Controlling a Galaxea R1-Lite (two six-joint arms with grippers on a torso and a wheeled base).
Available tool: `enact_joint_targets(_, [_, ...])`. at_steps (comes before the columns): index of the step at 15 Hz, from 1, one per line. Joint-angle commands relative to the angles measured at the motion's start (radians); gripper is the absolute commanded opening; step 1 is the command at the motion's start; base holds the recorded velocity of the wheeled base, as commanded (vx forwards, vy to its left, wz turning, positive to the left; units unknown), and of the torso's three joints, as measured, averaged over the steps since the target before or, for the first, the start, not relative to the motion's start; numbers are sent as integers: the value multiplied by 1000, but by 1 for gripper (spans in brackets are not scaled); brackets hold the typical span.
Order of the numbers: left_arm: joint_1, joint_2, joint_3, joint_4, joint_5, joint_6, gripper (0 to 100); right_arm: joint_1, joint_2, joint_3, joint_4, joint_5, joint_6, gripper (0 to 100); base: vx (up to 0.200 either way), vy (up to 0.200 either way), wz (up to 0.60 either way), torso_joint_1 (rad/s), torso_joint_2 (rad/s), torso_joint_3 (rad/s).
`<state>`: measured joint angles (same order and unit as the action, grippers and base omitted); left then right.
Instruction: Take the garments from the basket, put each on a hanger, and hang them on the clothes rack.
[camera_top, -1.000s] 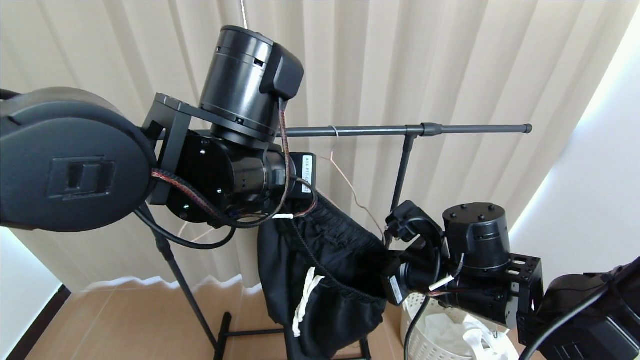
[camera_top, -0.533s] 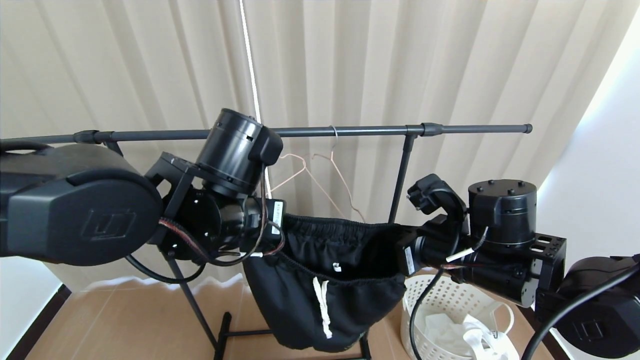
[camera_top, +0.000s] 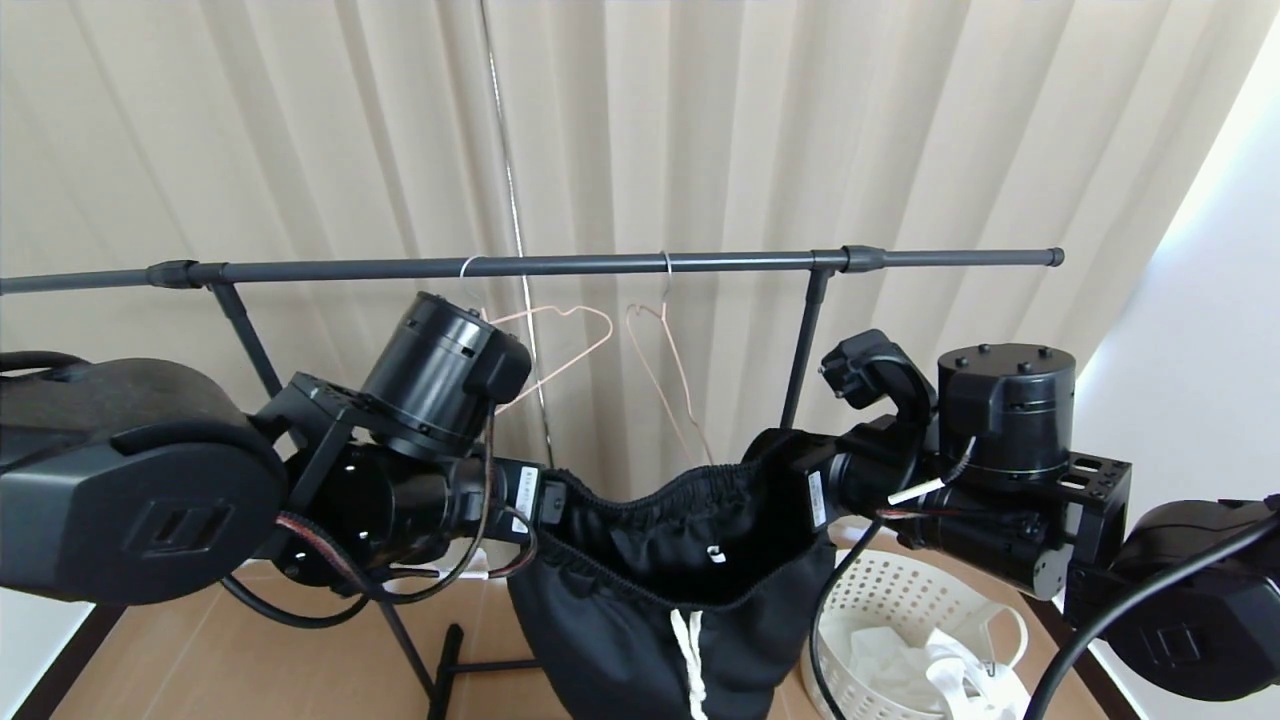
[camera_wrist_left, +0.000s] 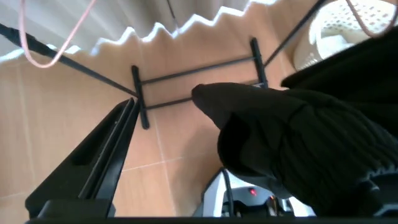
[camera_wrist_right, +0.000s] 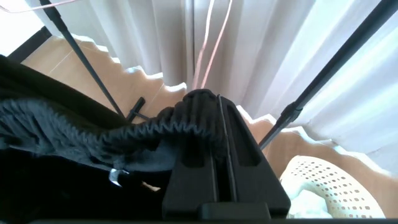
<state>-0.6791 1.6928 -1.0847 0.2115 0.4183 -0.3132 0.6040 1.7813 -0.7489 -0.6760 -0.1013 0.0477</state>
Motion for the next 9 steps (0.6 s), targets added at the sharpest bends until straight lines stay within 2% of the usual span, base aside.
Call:
enact_joint_targets(1, [52,-81,26,3,-115,6,100,0,12,2,-1,0,0,0,0,0,0,0,0,0])
enact_joint_targets(4, [202,-160,46,8,-426,60,100,0,15,2,-1,-2,0,0,0,0,0,0,0,0])
enact_joint_targets(6, [302,-168,46,9,-559,71,100,0,15,3,-1,-2,0,0,0,0,0,0,0,0])
enact_joint_targets(8, [334,-165,46,9,-569,86,100,0,15,3,-1,-2,0,0,0,0,0,0,0,0])
enact_joint_targets(9, [457,-116,39,-4,-572,229,100,0,26,6,-2,-6,0,0,0,0,0,0,0,0])
